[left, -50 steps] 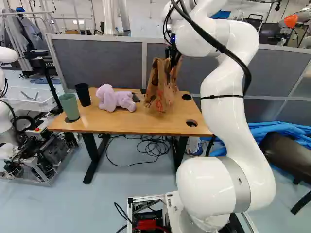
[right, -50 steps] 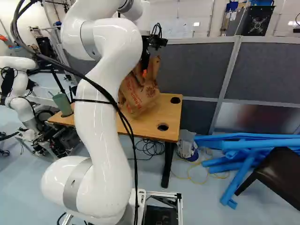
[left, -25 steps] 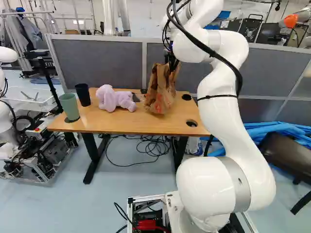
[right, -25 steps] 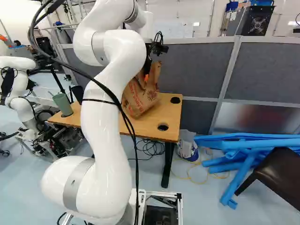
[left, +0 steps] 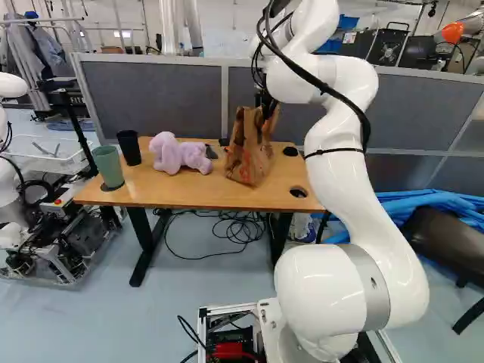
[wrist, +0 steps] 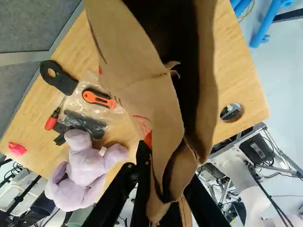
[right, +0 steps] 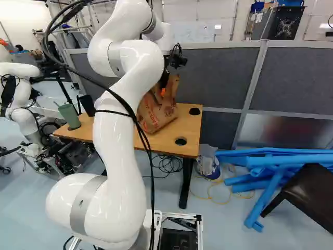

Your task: Pick up the bag on the ground and place it on the table

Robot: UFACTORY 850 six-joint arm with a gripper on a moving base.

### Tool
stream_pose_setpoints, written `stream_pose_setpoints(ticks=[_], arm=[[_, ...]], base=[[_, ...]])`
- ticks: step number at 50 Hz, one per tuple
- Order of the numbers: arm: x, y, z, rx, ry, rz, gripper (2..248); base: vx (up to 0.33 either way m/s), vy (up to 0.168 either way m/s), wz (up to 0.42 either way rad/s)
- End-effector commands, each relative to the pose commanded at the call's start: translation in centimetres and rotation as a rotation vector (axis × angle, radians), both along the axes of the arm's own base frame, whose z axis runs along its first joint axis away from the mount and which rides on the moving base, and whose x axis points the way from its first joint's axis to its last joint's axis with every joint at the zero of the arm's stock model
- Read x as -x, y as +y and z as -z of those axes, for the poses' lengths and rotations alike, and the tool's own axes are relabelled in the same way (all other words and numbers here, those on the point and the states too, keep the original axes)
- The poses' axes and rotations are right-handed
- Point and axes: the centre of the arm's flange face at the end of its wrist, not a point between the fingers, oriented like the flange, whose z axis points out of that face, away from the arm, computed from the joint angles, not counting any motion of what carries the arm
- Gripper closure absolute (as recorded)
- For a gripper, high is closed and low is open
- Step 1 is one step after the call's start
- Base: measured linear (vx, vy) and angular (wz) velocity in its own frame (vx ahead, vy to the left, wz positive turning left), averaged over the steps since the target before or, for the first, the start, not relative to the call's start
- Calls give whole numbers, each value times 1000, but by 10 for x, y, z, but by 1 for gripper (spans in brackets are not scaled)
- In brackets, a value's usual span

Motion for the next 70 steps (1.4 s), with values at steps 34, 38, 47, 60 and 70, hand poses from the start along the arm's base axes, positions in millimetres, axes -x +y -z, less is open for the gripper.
stream_pose_setpoints(ticks=[34,38,47,60,70], arm=[[-2,0,6,-1,9,0,176],[-2,0,6,-1,9,0,141],[-2,0,6,-1,9,0,70],[-2,0,6,-1,9,0,4],[-2,0,6,-1,9,0,3]], base=[[0,0,0],[0,0,0],[0,0,0],[0,0,0],[0,0,0]])
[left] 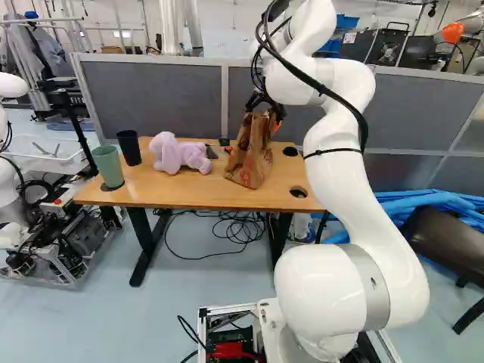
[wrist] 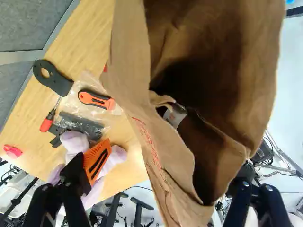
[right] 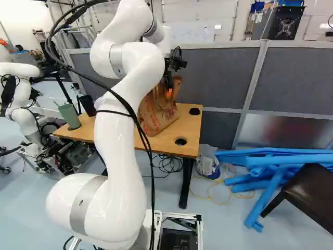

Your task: Pick up the bag on the ground and place it on the table

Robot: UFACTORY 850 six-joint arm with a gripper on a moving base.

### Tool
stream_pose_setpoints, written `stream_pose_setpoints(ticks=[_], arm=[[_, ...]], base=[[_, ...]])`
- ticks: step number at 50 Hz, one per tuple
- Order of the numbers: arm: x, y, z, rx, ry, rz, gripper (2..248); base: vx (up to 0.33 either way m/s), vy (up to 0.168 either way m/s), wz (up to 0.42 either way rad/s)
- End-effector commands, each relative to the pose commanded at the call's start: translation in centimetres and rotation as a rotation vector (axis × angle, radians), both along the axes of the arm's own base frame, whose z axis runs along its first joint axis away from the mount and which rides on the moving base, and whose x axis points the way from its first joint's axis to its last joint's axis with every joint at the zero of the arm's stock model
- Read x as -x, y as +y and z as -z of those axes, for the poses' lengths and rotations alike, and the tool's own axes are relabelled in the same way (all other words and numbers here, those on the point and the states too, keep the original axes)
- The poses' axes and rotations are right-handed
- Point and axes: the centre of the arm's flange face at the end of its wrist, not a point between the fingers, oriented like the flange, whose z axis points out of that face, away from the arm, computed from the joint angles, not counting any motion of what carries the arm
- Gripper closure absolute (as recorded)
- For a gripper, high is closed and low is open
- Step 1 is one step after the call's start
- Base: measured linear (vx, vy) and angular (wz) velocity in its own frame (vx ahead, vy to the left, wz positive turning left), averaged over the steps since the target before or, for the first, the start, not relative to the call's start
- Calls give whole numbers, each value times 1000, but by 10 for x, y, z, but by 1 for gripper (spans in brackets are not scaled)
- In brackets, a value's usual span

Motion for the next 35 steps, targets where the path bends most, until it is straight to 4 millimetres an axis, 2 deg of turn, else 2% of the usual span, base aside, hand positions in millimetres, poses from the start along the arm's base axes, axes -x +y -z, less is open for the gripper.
stream_pose_setpoints(ticks=[9,35], arm=[[2,0,-8,1,-11,0,3],[19,1,-49,6,-76,2,3]], base=[[0,0,0],[0,0,0]])
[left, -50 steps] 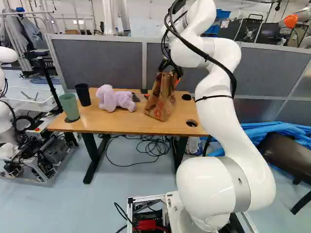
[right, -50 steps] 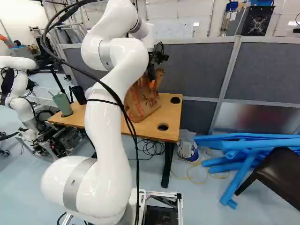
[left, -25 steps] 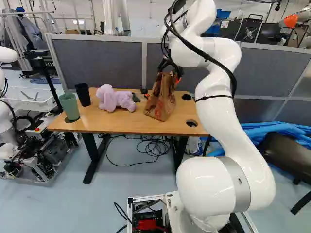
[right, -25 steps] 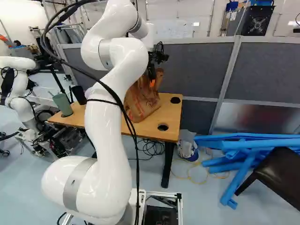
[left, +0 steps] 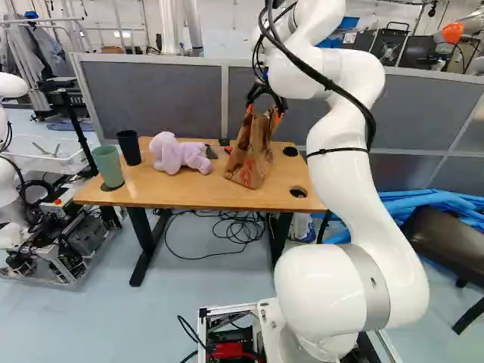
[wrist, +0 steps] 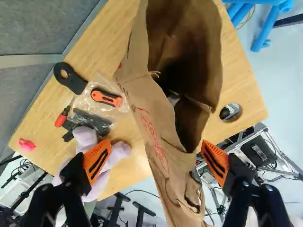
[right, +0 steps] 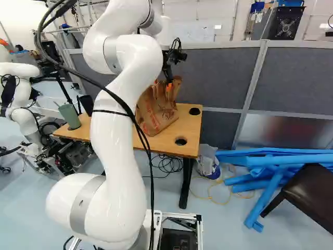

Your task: Pick up the bag on the ground and place it on the table

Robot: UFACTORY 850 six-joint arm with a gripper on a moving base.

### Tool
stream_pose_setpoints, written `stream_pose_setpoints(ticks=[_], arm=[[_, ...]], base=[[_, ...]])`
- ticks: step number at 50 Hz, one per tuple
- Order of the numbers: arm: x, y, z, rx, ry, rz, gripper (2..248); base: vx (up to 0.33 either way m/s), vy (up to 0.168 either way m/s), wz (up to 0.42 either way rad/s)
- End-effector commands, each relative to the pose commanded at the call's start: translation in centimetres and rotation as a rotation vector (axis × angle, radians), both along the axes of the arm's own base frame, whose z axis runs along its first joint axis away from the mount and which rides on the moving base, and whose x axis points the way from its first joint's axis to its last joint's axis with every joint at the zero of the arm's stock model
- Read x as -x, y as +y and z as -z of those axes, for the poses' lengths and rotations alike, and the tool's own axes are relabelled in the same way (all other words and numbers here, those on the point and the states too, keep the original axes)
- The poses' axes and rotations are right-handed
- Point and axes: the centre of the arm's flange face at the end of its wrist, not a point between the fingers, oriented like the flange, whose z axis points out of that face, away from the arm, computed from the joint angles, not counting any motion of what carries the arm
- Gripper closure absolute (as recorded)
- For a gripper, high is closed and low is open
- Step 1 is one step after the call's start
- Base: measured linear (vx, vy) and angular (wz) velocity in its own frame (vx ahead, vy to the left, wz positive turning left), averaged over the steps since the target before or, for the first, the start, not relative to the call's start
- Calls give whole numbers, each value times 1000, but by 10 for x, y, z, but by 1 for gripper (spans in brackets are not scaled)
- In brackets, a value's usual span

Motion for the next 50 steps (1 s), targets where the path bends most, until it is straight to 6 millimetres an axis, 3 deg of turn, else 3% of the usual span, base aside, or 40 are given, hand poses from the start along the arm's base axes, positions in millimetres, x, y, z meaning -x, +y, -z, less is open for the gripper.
stream_pose_setpoints(ticks=[50], arm=[[54,2,-79,7,-87,4,3]], base=[[0,0,0]])
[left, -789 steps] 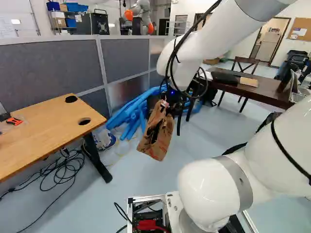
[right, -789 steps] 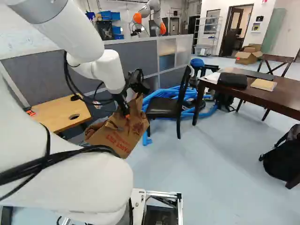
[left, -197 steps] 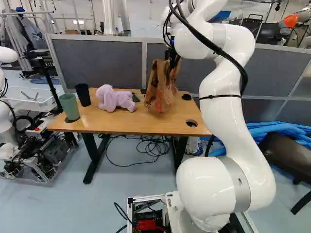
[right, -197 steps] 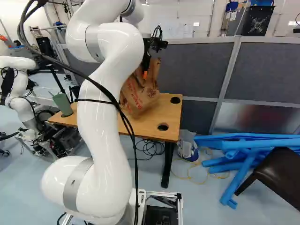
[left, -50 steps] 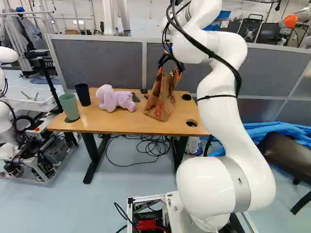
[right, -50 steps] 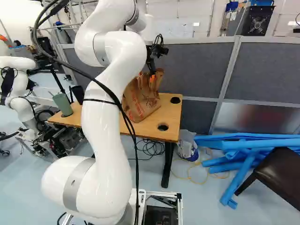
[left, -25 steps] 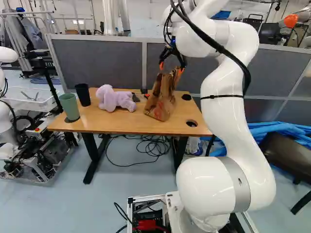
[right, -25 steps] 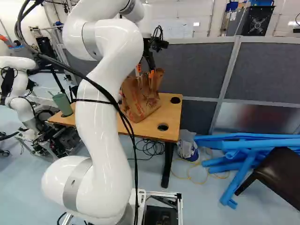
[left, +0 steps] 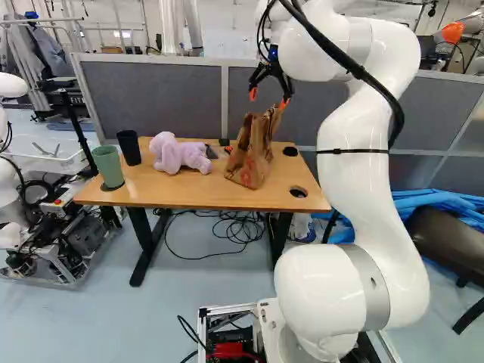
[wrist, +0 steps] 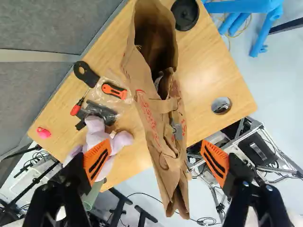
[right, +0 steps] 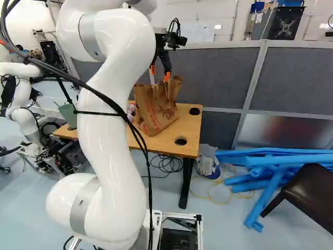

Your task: Pick up the bag on the ground and place it on the table

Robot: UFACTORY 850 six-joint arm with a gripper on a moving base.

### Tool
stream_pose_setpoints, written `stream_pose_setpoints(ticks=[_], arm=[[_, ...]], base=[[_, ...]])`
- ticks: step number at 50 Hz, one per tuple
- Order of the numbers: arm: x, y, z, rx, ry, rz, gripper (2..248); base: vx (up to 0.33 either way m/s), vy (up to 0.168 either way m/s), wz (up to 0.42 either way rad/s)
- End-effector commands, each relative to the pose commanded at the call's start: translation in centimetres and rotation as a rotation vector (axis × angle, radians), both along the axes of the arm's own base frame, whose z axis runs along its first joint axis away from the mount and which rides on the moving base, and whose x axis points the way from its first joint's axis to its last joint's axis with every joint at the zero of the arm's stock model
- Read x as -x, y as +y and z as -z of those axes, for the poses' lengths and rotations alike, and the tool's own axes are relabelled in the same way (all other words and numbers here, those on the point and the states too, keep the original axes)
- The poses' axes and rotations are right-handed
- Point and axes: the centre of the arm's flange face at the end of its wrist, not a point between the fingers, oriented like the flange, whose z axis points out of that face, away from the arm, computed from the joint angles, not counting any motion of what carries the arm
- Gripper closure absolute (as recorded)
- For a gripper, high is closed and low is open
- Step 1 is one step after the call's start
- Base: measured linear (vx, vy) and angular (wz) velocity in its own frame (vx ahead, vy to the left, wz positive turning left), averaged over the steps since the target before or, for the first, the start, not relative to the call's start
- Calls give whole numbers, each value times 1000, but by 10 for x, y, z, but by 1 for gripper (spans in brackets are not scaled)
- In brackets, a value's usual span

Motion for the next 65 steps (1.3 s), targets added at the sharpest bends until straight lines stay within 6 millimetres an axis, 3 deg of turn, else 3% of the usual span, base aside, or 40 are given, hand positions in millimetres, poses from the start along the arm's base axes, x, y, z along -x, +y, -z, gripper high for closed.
stream_pose_setpoints(ticks=[15,65], arm=[[9,1,-23,3,-39,0,3],[9,1,-23,3,-39,0,3]], base=[[0,0,0],[-49,-1,-3]])
